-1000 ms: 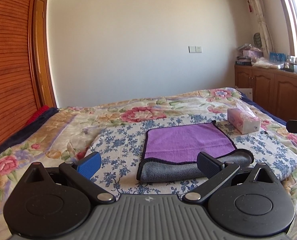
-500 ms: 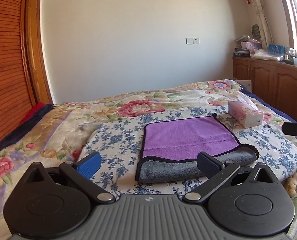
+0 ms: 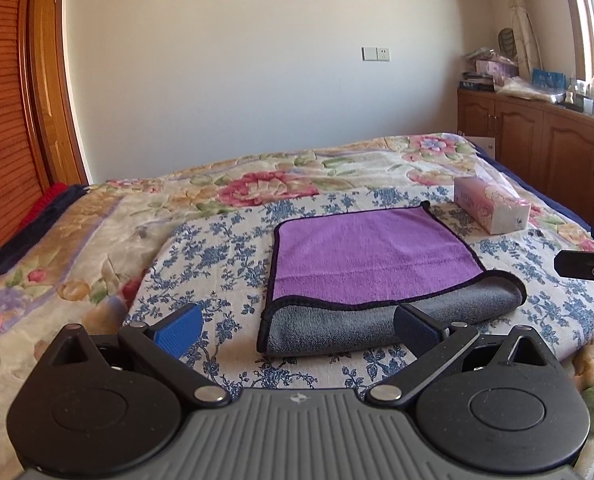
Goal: Fold towel
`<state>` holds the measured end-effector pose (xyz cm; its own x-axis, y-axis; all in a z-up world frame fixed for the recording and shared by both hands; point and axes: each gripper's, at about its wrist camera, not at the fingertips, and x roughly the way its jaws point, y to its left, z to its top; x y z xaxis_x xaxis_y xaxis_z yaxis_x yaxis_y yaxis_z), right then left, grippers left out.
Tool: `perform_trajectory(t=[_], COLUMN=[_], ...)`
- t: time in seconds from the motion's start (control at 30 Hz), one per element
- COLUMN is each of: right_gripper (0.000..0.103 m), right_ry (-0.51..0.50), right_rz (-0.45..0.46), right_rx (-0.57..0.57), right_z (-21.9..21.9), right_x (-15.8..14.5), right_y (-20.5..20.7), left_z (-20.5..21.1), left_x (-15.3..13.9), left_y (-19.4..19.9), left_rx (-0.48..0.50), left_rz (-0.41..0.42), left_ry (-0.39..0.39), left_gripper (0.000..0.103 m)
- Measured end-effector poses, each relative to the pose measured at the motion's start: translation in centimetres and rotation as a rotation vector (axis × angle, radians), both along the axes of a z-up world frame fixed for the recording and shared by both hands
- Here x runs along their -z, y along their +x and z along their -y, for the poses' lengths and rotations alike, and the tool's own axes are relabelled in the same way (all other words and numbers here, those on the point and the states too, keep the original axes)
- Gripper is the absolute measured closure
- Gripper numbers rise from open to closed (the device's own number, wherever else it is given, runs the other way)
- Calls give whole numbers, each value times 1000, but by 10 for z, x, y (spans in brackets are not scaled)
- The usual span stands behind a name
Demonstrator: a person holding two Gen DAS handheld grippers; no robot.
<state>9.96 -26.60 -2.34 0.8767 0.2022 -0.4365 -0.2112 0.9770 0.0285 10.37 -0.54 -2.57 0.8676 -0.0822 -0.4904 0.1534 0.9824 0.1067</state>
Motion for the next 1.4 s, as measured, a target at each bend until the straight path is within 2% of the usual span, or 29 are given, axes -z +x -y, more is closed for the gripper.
perform_trajectory(t=[0.57, 0.93, 1.0, 1.07, 1.23, 1.4], right_gripper=[0, 0, 0, 0, 0, 0], right_ry=[-27, -26, -27, -29, -37, -47], right_rz=[-47, -71, -74, -79, -95, -114], right_rx=[-58, -48, -49, -50, -55, -57], right_z=[-7, -6, -6, -7, -8, -9], right_x=[12, 21, 23, 25, 30, 36], right_y=[29, 47, 50, 53, 61, 68], left_z=[-11, -18, -19, -20, -22, -27], left_x=[20, 27, 30, 33, 36, 40], left_y=[40, 59, 64, 69, 80, 94], left_rx=[-14, -3, -2, -1, 2, -5], left_rz=[-63, -85, -100, -114, -125, -141], left_ry=[-34, -49, -43, -47, -50, -55], left_gripper=[1, 17, 26, 30, 33, 41])
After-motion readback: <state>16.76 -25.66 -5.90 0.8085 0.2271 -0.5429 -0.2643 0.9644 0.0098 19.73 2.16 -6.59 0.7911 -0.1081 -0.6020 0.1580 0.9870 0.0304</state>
